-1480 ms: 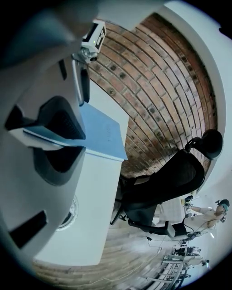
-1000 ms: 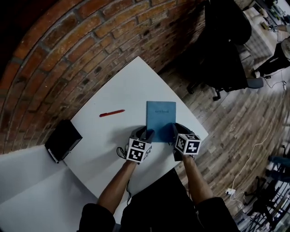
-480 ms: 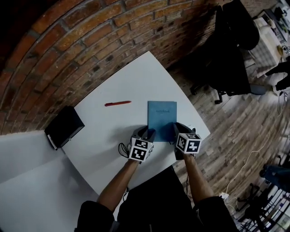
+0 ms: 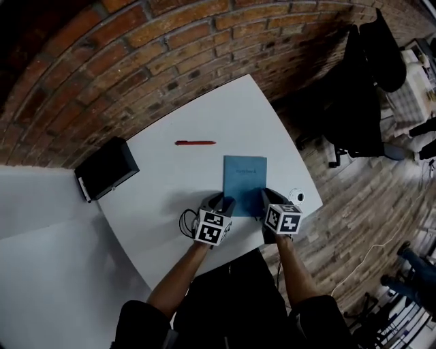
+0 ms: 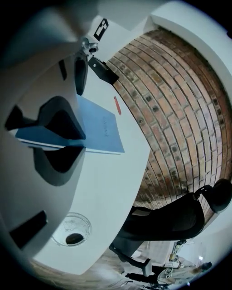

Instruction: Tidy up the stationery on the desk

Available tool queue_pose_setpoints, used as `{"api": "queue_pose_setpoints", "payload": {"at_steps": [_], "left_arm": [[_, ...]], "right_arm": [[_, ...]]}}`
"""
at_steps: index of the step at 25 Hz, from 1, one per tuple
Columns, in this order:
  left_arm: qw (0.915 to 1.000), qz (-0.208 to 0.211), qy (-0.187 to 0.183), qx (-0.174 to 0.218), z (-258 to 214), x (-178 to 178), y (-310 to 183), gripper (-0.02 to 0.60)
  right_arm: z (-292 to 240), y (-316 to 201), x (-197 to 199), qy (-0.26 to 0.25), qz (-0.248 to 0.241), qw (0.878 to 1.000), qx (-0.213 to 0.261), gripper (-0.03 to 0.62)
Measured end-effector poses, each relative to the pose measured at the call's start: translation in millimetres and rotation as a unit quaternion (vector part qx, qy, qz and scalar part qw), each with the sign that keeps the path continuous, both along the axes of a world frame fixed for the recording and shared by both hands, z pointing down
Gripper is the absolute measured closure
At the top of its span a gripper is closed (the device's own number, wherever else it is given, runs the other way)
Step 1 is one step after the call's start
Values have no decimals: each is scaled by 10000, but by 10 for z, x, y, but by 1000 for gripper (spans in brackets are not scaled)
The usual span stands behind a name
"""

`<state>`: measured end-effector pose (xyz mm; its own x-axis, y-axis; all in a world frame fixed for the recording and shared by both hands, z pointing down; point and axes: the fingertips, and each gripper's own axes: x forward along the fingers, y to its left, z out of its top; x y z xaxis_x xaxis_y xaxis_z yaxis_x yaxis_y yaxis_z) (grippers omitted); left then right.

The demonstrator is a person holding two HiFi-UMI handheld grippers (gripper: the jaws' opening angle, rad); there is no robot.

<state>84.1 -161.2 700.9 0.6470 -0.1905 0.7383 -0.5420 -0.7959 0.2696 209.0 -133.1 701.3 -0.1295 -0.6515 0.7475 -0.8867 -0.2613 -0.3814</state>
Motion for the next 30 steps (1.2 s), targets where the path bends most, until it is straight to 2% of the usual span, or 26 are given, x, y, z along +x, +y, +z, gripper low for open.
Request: {"api": "queue_pose_setpoints", "payload": {"at_steps": [15,30], "left_arm": [[9945,-1043,-94,1,9,-825,120,410],[9768,-2132,-181,-46,-20,-1598,250,410]], "right_arm": [[25,-111,-789,-150,-931,9955,1,530],[-4,-269,-1587,-185,-1977,9801,9,530]]}}
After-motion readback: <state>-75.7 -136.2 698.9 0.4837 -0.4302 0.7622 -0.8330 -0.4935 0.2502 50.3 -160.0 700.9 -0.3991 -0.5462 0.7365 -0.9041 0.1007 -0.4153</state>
